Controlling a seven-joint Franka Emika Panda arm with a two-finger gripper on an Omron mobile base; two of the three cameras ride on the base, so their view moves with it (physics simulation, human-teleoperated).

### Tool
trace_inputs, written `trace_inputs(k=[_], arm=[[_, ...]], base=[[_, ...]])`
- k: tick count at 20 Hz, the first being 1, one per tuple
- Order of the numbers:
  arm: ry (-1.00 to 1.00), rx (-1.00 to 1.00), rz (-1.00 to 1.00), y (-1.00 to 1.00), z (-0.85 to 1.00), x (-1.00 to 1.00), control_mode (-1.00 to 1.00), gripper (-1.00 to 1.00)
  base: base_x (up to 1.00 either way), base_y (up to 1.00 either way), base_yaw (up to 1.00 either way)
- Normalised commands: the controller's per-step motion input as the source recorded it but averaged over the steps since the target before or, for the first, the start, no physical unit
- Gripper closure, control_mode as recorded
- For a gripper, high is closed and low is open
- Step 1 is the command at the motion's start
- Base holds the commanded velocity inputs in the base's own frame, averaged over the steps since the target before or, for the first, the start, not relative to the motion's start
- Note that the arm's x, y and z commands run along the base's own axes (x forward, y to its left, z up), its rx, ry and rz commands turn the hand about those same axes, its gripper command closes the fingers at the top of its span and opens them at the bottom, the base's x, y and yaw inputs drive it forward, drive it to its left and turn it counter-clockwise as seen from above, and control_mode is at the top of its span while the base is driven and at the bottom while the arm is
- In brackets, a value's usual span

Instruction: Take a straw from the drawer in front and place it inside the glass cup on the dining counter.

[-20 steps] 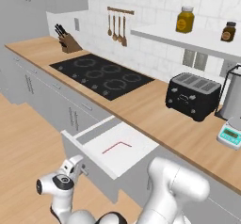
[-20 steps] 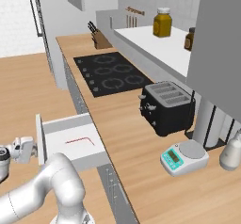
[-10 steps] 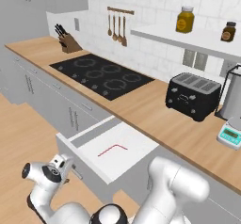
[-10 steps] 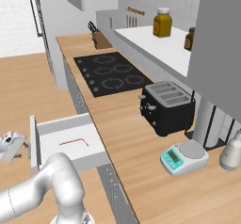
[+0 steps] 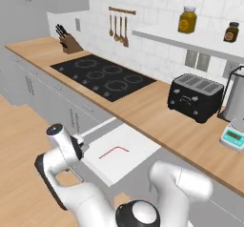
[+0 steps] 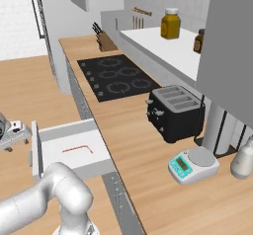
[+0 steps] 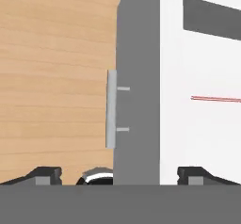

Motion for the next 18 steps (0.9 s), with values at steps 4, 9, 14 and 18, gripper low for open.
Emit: trace_inputs(k=[4,9,14,18], arm=[[0.00,0.34,-0.03,-1.00,1.00,-0.04,-1.00,-1.00],[0.06,0.21,-0.04,-0.89,0.44,0.29,-1.00,-1.00],[0.12,0.02,0.00,-0.20,-0.19,0.66,-1.00,-1.00],[0.05,0.00,0.00,0.00,-0.52,0.49,-1.00,-1.00]], base=[[0.00,0.00,0.00],[0.00,0.00,0.00],[0.00,0.00,0.00],[0.00,0.00,0.00]])
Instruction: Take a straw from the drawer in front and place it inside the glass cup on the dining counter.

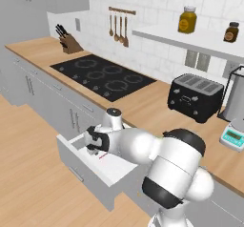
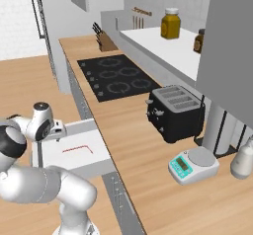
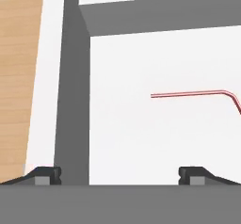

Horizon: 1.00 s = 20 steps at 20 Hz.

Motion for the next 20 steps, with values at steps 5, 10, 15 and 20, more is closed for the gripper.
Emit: trace_inputs(k=[5,10,15,20], arm=[[0.06,0.00,0.00,0.00,-0.65,0.45,-1.00,-1.00],[0.09,0.03,0.00,0.04,-0.65,0.15,-1.00,-1.00],[0.13,0.10,0.00,0.24,-0.49,0.14,-1.00,-1.00],[0.06,0.05,0.00,0.89,-0.05,-0.14,-1.00,-1.00]], base=[[0.00,0.00,0.00],[0.00,0.00,0.00],[0.00,0.00,0.00],[0.00,0.00,0.00]])
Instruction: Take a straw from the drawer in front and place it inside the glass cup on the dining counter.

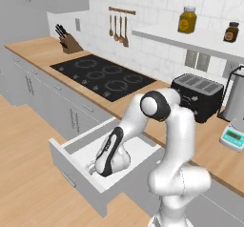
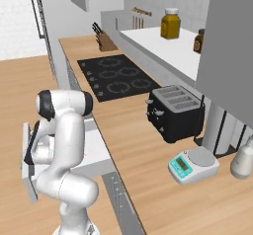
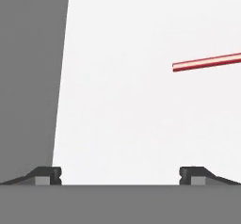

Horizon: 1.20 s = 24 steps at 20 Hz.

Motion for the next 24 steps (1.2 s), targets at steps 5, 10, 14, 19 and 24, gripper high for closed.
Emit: trace_inputs(k=[5,10,14,19,24], arm=[[0.00,0.00,-0.06,1.00,0.26,-0.17,-1.00,-1.00],[0.04,0.00,-0.25,0.20,0.77,0.10,-1.00,-1.00],[0.16,-0.03,-0.34,-0.27,0.57,0.66,-1.00,-1.00],[0.23,-0.06,-0.37,-0.37,0.32,0.85,-1.00,-1.00],[0.24,-0.10,-0.35,-0.25,0.01,0.75,-1.00,-1.00]], base=[[0.00,0.00,0.00],[0.00,0.00,0.00],[0.00,0.00,0.00],[0.00,0.00,0.00],[0.00,0.00,0.00]])
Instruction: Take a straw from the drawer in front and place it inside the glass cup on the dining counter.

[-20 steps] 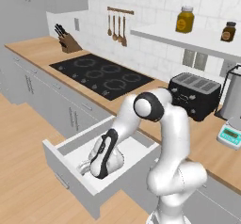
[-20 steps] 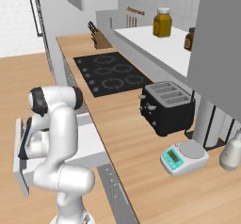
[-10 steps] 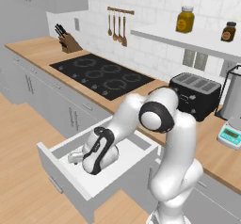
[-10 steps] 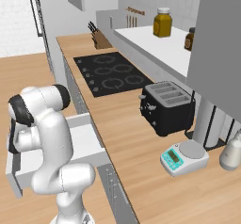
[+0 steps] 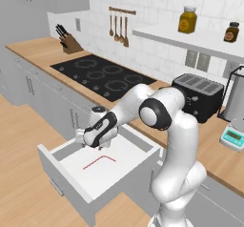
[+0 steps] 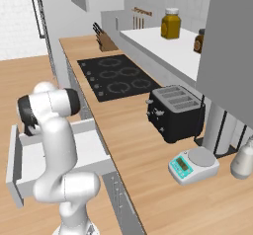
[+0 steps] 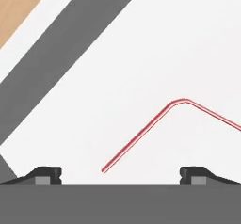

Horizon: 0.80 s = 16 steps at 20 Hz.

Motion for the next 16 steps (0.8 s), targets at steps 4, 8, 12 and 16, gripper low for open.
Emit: trace_inputs(k=[4,8,12,16], arm=[[0.19,-0.14,-0.30,-0.20,-0.12,0.60,-1.00,-1.00],[0.12,-0.12,-0.27,-0.05,-0.38,0.19,-1.00,-1.00],[0.07,-0.06,-0.24,-0.20,-0.52,0.00,-1.00,-1.00],[0.01,0.00,-0.23,-0.61,-0.42,-0.05,-1.00,-1.00]], base=[[0.00,0.00,0.00],[0.00,0.00,0.00],[0.00,0.00,0.00],[0.00,0.00,0.00]])
